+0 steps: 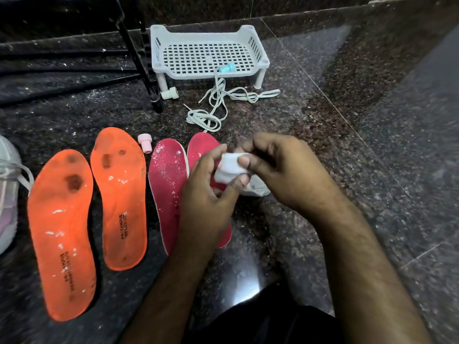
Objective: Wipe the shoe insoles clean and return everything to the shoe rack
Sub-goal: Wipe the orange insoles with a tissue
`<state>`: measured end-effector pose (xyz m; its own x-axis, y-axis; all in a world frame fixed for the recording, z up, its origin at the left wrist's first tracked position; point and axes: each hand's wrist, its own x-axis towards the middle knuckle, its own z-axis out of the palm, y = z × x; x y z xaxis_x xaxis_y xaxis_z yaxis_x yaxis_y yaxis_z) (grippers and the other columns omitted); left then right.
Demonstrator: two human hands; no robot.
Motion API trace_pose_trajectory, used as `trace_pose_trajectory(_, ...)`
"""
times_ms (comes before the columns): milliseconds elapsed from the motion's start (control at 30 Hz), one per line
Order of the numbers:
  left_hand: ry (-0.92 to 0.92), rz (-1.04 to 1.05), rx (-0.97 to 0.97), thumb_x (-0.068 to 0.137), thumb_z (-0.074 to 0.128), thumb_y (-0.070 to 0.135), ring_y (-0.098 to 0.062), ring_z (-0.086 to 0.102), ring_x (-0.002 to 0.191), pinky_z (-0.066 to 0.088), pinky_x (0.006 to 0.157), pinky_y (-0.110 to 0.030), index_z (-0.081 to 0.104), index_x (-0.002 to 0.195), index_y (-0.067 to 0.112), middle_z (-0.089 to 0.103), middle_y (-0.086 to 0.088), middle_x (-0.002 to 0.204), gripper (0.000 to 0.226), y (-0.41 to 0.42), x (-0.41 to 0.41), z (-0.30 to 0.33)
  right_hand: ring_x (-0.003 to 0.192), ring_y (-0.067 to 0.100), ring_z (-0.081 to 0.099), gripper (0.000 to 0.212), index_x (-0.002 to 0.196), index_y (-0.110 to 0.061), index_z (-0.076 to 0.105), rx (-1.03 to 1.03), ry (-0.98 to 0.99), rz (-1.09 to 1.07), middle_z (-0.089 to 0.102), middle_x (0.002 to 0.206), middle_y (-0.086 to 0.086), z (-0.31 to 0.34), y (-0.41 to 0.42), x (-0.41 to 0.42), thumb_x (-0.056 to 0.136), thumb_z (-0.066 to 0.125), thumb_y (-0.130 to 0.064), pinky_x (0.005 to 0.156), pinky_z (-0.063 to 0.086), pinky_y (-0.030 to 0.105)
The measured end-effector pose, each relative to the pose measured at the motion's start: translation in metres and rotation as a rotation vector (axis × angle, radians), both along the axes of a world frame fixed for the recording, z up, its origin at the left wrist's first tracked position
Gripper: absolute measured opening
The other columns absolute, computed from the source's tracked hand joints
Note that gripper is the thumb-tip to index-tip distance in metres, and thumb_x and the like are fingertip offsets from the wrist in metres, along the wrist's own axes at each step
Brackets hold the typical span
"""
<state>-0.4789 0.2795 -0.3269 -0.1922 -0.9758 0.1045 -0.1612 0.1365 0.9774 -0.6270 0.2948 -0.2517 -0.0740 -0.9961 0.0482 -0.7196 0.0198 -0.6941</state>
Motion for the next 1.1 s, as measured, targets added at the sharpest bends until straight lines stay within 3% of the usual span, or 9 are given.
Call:
trace_pose_trajectory(133, 0.022, -0.061, 0.081, 0.088, 0.071, 0.032, -0.019, 0.074, 0.087, 0.058, 0.08, -0.05, 0.072, 0.109, 0.022, 0.077, 0.004, 0.094, 0.024, -0.001, 0.0, -0.002, 0.073, 0.005, 0.065, 0.009, 0.092, -0.024, 0.069, 0.076, -0.013, -0.027, 0.07, 0.077, -0.009, -0.003, -0.004, 0.001, 0.096, 0.063, -0.029, 0.073, 0.053, 0.029)
trace_pose_trajectory(233, 0.028, 0.015, 0.113, 0.089, 0.068, 0.038, -0.019, 0.074, 0.087, 0.058, 0.082, -0.049, 0.073, 0.107, 0.021, 0.077, 0.005, 0.093, 0.026, -0.004, 0.002, -0.007, 0.074, 0.015, 0.064, 0.022, 0.091, -0.022, 0.066, 0.139, 0.089, -0.223, 0.069, 0.078, -0.005, -0.013, -0.008, -0.008, 0.098, 0.056, -0.04, 0.069, 0.051, 0.031)
trace_pose_trajectory(300, 0.02, 0.061, 0.135, 0.088, 0.066, 0.043, -0.022, 0.074, 0.078, 0.059, 0.075, -0.049, 0.071, 0.102, 0.019, 0.077, 0.004, 0.085, 0.028, -0.006, 0.004, -0.008, 0.076, 0.018, 0.064, 0.016, 0.088, -0.021, 0.066, 0.204, 0.193, -0.384, 0.068, 0.081, -0.003, -0.021, -0.01, -0.016, 0.094, 0.062, -0.035, 0.073, 0.053, 0.031)
trace_pose_trajectory(400, 0.048, 0.067, 0.165, 0.095, 0.064, 0.031, -0.019, 0.074, 0.073, 0.053, 0.065, -0.038, 0.07, 0.099, 0.018, 0.076, 0.003, 0.082, 0.014, -0.005, 0.003, -0.003, 0.081, 0.021, 0.066, 0.016, 0.082, -0.021, 0.065, 0.358, 0.233, -0.463, 0.069, 0.086, -0.001, -0.031, -0.013, -0.018, 0.084, 0.074, -0.034, 0.079, 0.055, 0.031)
trace_pose_trajectory(500, 0.111, 0.038, 0.212, 0.098, 0.062, 0.017, -0.018, 0.075, 0.083, 0.048, 0.069, -0.029, 0.07, 0.106, 0.017, 0.077, 0.002, 0.092, 0.011, -0.002, 0.0, 0.004, 0.091, 0.023, 0.065, 0.029, 0.086, -0.021, 0.063, 0.421, 0.259, -0.473, 0.069, 0.095, 0.002, -0.036, -0.018, -0.012, 0.076, 0.081, -0.041, 0.083, 0.055, 0.035)
trace_pose_trajectory(667, 0.131, 0.051, 0.212, 0.098, 0.061, 0.013, -0.017, 0.074, 0.085, 0.049, 0.07, -0.029, 0.066, 0.108, 0.021, 0.077, 0.005, 0.098, 0.015, -0.002, 0.0, 0.005, 0.098, 0.026, 0.064, 0.035, 0.096, -0.022, 0.061, 0.426, 0.308, -0.453, 0.067, 0.104, 0.006, -0.039, -0.024, -0.007, 0.075, 0.084, -0.038, 0.089, 0.055, 0.038)
trace_pose_trajectory(833, 0.099, 0.066, 0.194, 0.096, 0.062, 0.018, -0.019, 0.074, 0.082, 0.052, 0.068, -0.034, 0.066, 0.106, 0.019, 0.077, 0.005, 0.094, 0.011, -0.003, 0.001, 0.002, 0.094, 0.027, 0.066, 0.04, 0.099, -0.018, 0.067, 0.416, 0.381, -0.482, 0.069, 0.099, 0.007, -0.044, -0.029, -0.005, 0.072, 0.084, -0.042, 0.085, 0.058, 0.038)
trace_pose_trajectory(1000, 0.068, 0.063, 0.169, 0.091, 0.061, 0.029, -0.019, 0.074, 0.084, 0.059, 0.074, -0.048, 0.064, 0.107, 0.021, 0.076, 0.005, 0.095, 0.018, -0.003, 0.0, 0.0, 0.089, 0.024, 0.066, 0.024, 0.09, -0.016, 0.068, 0.304, 0.328, -0.476, 0.07, 0.092, 0.004, -0.034, -0.023, -0.007, 0.08, 0.075, -0.037, 0.08, 0.056, 0.034)
trace_pose_trajectory(1100, 0.071, 0.069, 0.161, 0.091, 0.061, 0.028, -0.019, 0.074, 0.085, 0.059, 0.074, -0.049, 0.063, 0.108, 0.023, 0.076, 0.005, 0.096, 0.017, -0.004, 0.0, 0.001, 0.076, 0.016, 0.063, 0.015, 0.082, -0.017, 0.064, 0.171, 0.216, -0.493, 0.068, 0.08, -0.004, -0.017, -0.015, -0.007, 0.087, 0.068, -0.03, 0.069, 0.049, 0.026)
